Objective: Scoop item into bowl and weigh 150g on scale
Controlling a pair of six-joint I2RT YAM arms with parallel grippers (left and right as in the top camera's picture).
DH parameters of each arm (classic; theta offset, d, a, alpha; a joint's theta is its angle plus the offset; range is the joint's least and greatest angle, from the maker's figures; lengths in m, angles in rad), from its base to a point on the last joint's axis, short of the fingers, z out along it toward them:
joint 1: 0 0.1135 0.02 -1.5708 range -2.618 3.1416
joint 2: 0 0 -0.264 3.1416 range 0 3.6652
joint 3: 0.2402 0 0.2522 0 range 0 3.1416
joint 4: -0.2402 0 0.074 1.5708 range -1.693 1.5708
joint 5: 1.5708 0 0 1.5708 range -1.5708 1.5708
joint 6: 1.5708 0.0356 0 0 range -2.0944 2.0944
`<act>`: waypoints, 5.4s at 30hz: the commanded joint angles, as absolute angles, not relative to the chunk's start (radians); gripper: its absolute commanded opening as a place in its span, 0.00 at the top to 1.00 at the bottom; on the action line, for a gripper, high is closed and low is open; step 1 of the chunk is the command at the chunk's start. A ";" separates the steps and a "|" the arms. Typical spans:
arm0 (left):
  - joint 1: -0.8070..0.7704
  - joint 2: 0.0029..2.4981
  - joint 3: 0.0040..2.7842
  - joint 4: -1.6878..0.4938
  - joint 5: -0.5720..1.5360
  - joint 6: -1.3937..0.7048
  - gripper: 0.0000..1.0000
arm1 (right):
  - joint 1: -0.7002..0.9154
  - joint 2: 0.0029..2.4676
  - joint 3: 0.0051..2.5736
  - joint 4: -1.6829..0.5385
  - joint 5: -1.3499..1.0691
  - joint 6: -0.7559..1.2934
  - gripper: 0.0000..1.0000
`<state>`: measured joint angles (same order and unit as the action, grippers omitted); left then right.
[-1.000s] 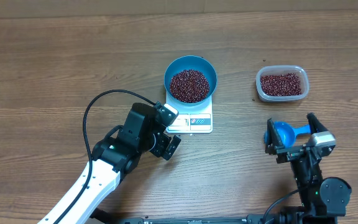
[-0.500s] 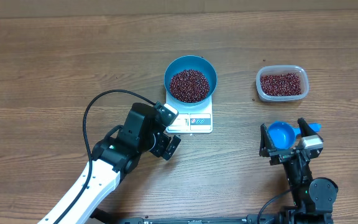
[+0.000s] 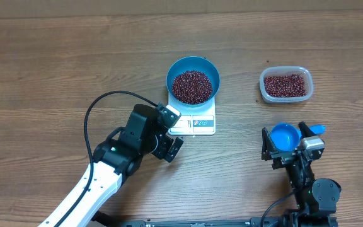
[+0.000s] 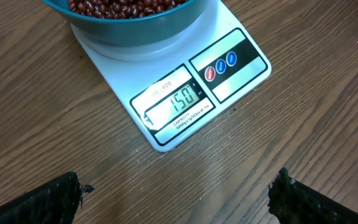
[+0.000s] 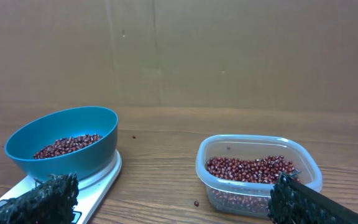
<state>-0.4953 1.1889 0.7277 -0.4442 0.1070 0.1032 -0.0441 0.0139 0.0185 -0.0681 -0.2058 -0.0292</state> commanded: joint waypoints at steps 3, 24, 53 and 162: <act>-0.491 1.191 0.730 -0.441 0.101 0.082 0.00 | -0.039 0.003 0.008 -0.064 -0.210 -0.027 0.00; -0.490 1.144 0.730 -0.476 0.088 0.082 0.00 | -0.039 0.003 0.008 -0.064 -0.210 -0.027 0.00; 0.046 0.437 0.340 0.028 0.211 0.063 0.00 | -0.039 0.003 0.008 -0.064 -0.210 -0.027 0.00; 0.045 0.005 0.005 -0.070 0.107 0.065 0.00 | -0.039 0.003 0.008 -0.064 -0.210 -0.027 0.00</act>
